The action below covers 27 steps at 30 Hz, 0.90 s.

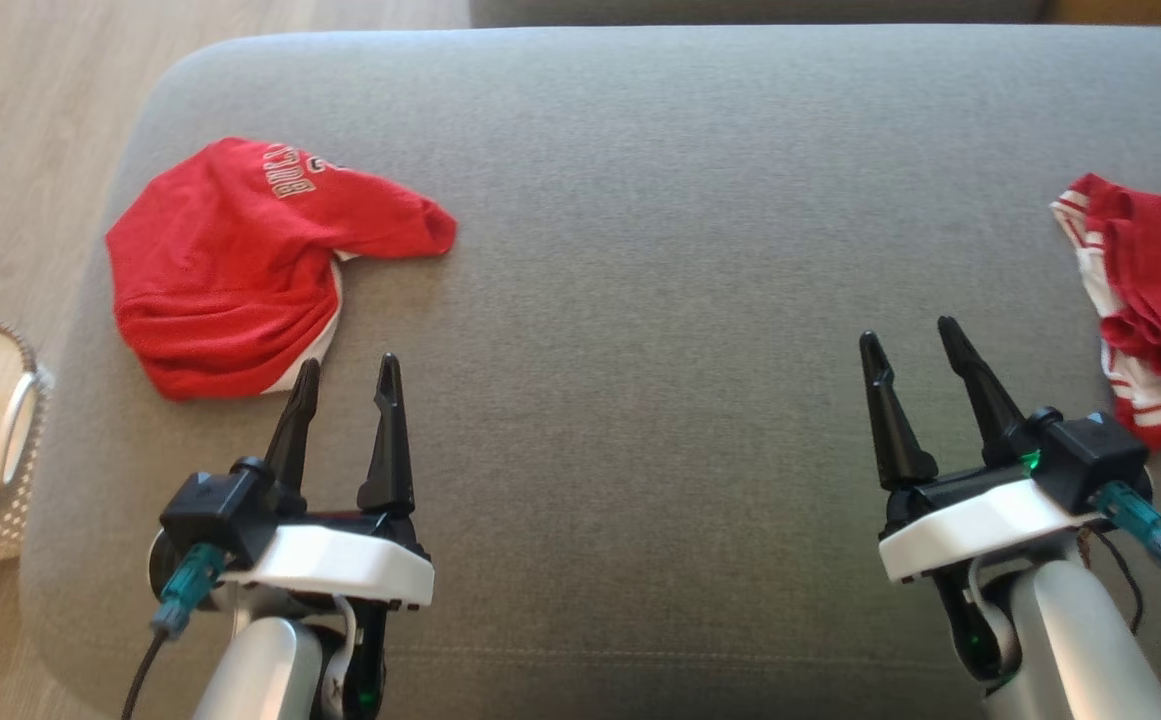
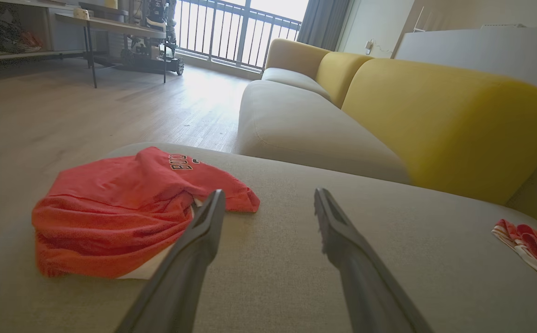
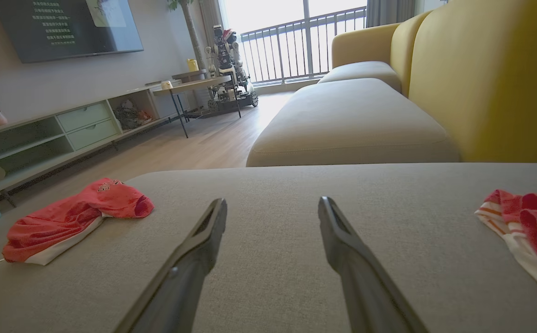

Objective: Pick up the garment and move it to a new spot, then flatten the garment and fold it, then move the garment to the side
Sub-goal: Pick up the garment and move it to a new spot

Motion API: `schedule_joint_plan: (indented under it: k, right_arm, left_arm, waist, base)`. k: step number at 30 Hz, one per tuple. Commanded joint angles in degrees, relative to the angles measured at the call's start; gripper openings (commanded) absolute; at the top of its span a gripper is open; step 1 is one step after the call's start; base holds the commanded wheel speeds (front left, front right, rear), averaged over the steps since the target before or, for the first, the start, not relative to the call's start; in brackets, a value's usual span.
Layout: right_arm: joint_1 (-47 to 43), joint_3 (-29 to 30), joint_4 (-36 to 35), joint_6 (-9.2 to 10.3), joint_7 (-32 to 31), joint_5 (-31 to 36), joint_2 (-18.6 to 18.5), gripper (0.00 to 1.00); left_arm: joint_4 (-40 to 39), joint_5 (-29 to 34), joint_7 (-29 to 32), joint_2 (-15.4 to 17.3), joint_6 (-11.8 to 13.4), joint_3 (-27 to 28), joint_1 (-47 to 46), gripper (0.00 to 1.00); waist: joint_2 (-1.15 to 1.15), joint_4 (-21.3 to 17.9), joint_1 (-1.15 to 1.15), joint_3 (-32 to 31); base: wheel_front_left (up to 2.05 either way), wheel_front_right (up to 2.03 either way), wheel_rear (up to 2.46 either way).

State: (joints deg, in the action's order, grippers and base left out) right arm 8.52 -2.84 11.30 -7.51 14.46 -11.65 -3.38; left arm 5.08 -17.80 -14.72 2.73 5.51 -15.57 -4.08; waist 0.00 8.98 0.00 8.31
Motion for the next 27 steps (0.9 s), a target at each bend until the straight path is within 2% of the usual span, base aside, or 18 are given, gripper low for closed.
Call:
schedule_joint_plan:
  k: [1, 18, 27]
  right_arm:
    - [0.77, -1.92, -2.11, 0.02, 0.43, 0.30, 0.50, 1.00]
    - [0.84, -5.47, -2.28, 0.02, 0.01, 0.44, 0.50, 1.00]
    - [0.61, -7.58, -1.57, 0.02, 0.08, -0.11, 0.50, 1.00]
  left_arm:
    - [-2.13, -0.11, -0.28, 0.15, 0.02, 2.33, -2.31, 1.00]
    - [-2.82, -1.43, -0.28, 0.15, 0.57, 2.60, -1.39, 1.00]
    - [-2.94, -1.34, -0.28, 0.15, 0.75, 2.84, -0.39, 1.00]
  waist:
    - [0.00, 1.26, 0.00, 0.26]
    - [0.00, 12.47, 0.00, -0.77]
    - [0.00, 15.21, 0.00, -1.68]
  base:
    - [0.00, 0.00, 0.00]
    - [0.00, 0.00, 0.00]
    - [0.00, 0.00, 0.00]
